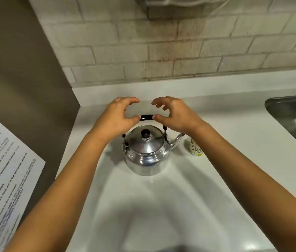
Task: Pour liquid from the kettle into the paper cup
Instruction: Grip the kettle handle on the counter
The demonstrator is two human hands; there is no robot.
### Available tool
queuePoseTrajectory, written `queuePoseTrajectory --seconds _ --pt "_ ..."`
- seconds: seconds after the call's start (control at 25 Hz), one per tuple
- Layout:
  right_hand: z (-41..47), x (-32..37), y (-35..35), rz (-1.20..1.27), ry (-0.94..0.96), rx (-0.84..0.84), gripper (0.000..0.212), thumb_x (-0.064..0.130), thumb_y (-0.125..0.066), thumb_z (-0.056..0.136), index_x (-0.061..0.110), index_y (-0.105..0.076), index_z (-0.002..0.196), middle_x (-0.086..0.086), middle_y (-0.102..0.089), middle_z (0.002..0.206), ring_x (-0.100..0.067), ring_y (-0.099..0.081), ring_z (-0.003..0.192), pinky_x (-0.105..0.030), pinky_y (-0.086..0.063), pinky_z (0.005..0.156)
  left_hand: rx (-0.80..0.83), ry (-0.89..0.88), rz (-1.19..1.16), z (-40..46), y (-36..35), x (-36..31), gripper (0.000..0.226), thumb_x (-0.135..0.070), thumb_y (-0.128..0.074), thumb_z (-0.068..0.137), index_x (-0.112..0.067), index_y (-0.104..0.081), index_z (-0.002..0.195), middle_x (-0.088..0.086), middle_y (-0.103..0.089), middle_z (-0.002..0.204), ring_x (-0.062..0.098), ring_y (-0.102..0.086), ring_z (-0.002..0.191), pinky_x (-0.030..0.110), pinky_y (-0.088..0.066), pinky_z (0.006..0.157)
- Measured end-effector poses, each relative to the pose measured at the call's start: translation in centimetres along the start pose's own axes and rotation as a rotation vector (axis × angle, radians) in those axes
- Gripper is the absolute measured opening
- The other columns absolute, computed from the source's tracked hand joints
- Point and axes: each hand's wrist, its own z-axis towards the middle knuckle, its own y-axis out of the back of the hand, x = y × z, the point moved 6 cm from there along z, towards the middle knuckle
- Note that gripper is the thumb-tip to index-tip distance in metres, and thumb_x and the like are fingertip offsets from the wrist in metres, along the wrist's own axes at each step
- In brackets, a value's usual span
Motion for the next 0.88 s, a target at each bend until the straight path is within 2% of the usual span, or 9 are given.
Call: queuePoseTrajectory --seconds 0.08,0.16,0.32,0.52,0.6,0.72,0.88 --pt "0.1 -0.2 -0.6 -0.028 0.014 0.017 0.042 0.023 -0.064 0.081 0.017 -0.053 0.12 -0.01 -0.059 0.117 -0.011 -0.048 0.093 -0.025 -0.039 0.076 -0.034 0.037 -0.037 -0.2 -0.4 0.7 0.048 -0.028 -0.064 0.076 -0.031 -0.052 0.122 -0.003 -0.052 0.116 0.012 -0.05 0.095 0.022 -0.037 0.077" --pt "-0.1 -1.0 -1.7 -0.025 0.016 0.044 0.041 0.021 -0.065 0.08 0.015 -0.055 0.118 -0.011 -0.06 0.115 -0.013 -0.051 0.091 -0.024 -0.039 0.077 -0.035 0.071 -0.102 -0.9 -1.5 1.7 0.043 -0.025 -0.064 0.076 -0.03 -0.055 0.117 -0.007 -0.054 0.108 0.012 -0.055 0.089 0.015 -0.039 0.071" --pt "-0.2 -2.0 -2.6 0.049 0.026 0.012 0.03 0.014 -0.061 0.082 0.014 -0.058 0.112 -0.008 -0.065 0.109 -0.014 -0.055 0.089 -0.022 -0.04 0.078 -0.136 0.113 -0.271 -1.1 -2.7 2.6 0.026 -0.015 -0.065 0.076 -0.023 -0.065 0.102 -0.011 -0.063 0.09 0.004 -0.058 0.08 0.001 -0.04 0.071" --pt "-0.2 -2.4 -3.0 0.114 0.008 -0.006 0.024 0.008 -0.055 0.086 0.012 -0.061 0.108 -0.006 -0.065 0.099 -0.013 -0.054 0.082 -0.01 -0.039 0.071 -0.154 0.147 -0.364 -0.9 -4.0 3.0 0.01 -0.026 -0.07 0.074 -0.028 -0.064 0.082 -0.01 -0.061 0.071 0.009 -0.056 0.066 0.018 -0.046 0.065" --pt "-0.3 -2.4 -3.1 0.129 0.02 -0.021 0.025 0.005 -0.054 0.085 0.01 -0.061 0.109 -0.008 -0.065 0.1 -0.013 -0.054 0.084 -0.007 -0.038 0.072 -0.158 0.139 -0.367 -0.8 -4.2 3.0 0.012 -0.038 -0.072 0.069 -0.035 -0.062 0.076 -0.007 -0.058 0.065 0.004 -0.052 0.059 0.022 -0.044 0.061" --pt "-0.5 -2.5 -3.3 0.152 0.02 -0.05 0.026 0.003 -0.054 0.085 0.009 -0.061 0.11 -0.006 -0.063 0.099 -0.012 -0.053 0.084 -0.004 -0.037 0.073 -0.191 0.137 -0.34 -0.7 -4.4 3.0 0.02 -0.054 -0.07 0.062 -0.039 -0.062 0.071 -0.014 -0.056 0.057 0.0 -0.05 0.053 0.02 -0.042 0.056" --pt "-0.9 -2.7 -3.5 0.204 0.011 -0.106 0.025 0.005 -0.057 0.084 0.009 -0.061 0.108 -0.007 -0.065 0.099 -0.013 -0.055 0.082 -0.004 -0.039 0.072 -0.202 0.203 -0.414 -0.2 -4.6 3.4 0.023 -0.056 -0.073 0.054 -0.036 -0.066 0.063 -0.012 -0.064 0.061 0.007 -0.057 0.058 0.03 -0.048 0.061"
